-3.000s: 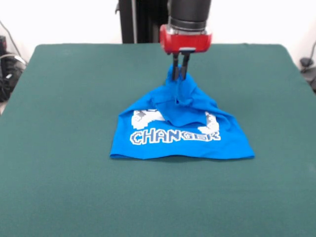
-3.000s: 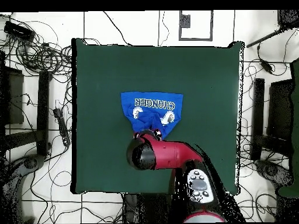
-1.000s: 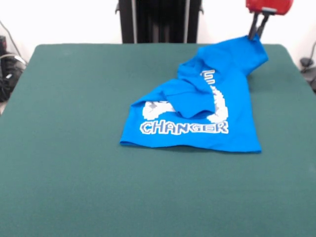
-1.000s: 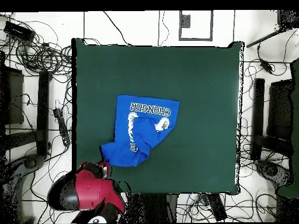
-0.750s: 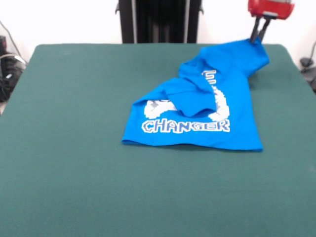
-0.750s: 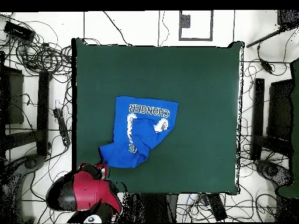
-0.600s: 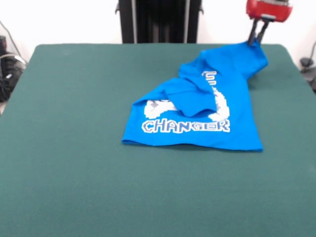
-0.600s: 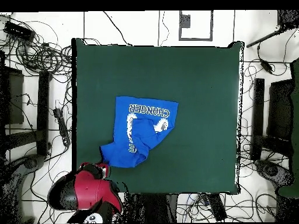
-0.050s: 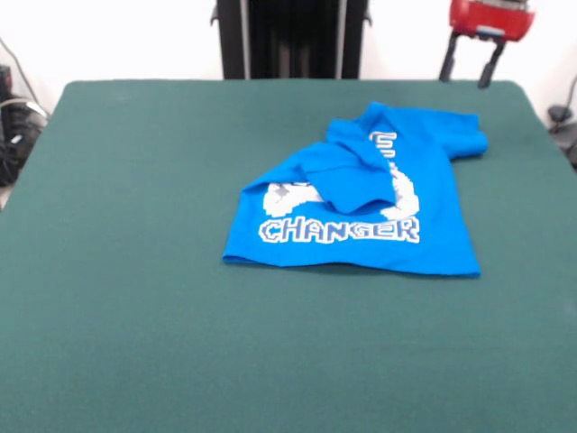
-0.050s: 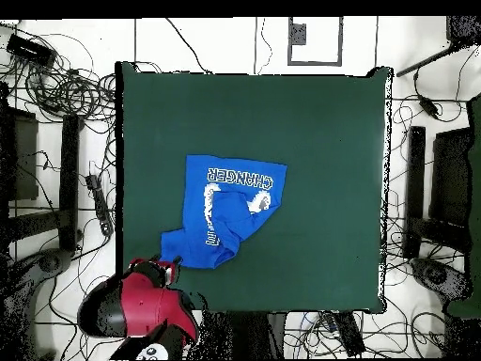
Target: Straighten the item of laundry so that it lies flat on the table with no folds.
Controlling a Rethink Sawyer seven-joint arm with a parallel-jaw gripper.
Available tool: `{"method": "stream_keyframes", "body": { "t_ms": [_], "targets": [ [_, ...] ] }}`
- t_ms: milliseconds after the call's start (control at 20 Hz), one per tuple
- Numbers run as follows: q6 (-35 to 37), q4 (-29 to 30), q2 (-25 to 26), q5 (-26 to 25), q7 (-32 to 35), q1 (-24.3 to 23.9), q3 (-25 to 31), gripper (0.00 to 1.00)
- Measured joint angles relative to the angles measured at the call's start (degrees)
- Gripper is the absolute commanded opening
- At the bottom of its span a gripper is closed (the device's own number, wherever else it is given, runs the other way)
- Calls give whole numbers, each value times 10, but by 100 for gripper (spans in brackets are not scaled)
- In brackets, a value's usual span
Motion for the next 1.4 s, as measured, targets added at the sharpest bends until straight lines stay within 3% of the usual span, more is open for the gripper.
{"method": "stream_keyframes", "body": {
  "t_ms": [350,800,1400],
  "targets": [
    [2,0,-8,0,0,-9,0,100],
    [36,-10,-20,-1,0,-75,-1,100],
    [92,-100,-20,-49,0,-162,-1,100]
  ]
}}
